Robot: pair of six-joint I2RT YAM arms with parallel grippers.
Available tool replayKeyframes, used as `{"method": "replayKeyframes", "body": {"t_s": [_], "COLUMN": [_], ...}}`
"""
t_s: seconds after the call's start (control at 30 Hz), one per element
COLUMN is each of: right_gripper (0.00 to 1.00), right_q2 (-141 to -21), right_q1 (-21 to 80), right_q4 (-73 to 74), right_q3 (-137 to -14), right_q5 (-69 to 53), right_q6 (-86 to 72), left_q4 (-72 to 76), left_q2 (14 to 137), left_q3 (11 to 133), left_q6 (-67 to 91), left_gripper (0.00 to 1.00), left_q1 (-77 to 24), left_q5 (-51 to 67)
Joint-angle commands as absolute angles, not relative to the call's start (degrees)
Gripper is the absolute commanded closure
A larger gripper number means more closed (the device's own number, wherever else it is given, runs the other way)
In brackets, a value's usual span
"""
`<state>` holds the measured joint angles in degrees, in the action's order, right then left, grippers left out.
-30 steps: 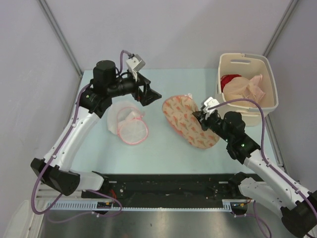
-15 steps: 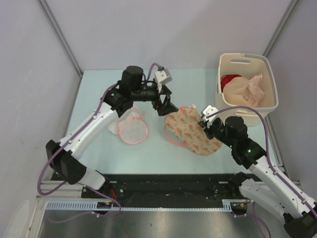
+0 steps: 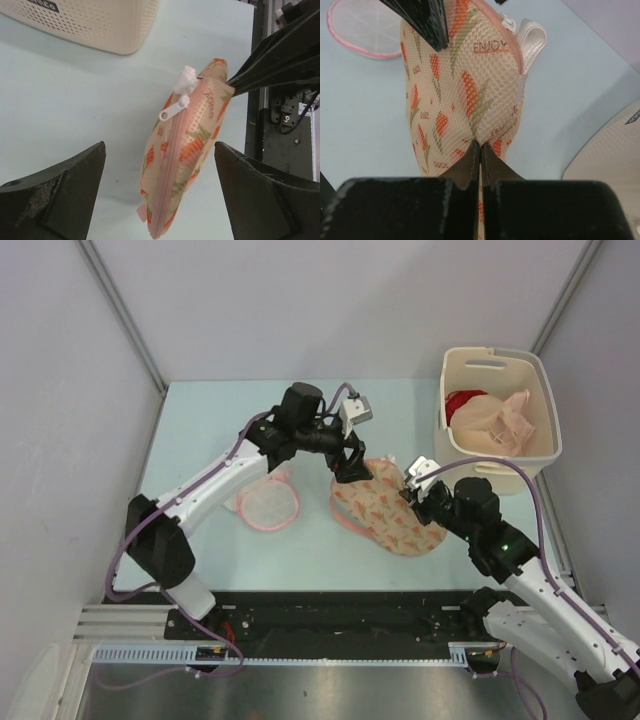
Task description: Unzip the laundry bag and remove the bra
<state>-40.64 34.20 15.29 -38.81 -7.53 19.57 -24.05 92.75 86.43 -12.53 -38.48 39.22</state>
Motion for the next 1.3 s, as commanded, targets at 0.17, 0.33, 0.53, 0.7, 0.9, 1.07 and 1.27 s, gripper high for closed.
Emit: {"method": "replayKeyframes", "body": {"t_s": [0.17,0.33,0.53,0.7,0.9,1.07,1.27], "right_gripper": [1.0,1.0,0.43,0.3,0.31,0.33,0.32], "right_q2": [-38.6,-38.3,-37.2,-35.8,-42.4,-46.5,-46.2], "right_q1": [34.7,34.7,34.7,33.5,22.1,18.7,22.0], "right_q4": [14.9,14.2,10.4,6.9,5.5,1.8,3.8], "right_q3": [-41.0,-41.0,-41.1,-41.6,-46.1,-48.2,-49.5], "right_q5": [-6.6,-6.2,-3.8,-3.5,-24.7,-36.7,-37.2], "right_q6": [19.1,18.3,15.6,16.3,12.8,10.2,11.6], "left_q4": [-24.0,-23.9,-19.3,-14.4,-12.8,-12.6,-13.0], "left_q2": [97.9,96.8,92.5,88.8,85.3,84.6,84.5], "left_q3": [88.1,87.5,83.9,80.2,77.1,77.1,77.2], "left_q6": [-13.3,-12.8,-12.3,-12.3,-14.0,-13.8,-14.1], "left_gripper": [0.44,1.0,1.0,1.0,1.0,0.99,1.0], "left_q1": [-39.9,-39.9,-40.2,-40.2,-40.2,-40.2,-40.3], "left_q5": [45.1,44.8,43.4,41.8,40.2,40.2,39.6]}}
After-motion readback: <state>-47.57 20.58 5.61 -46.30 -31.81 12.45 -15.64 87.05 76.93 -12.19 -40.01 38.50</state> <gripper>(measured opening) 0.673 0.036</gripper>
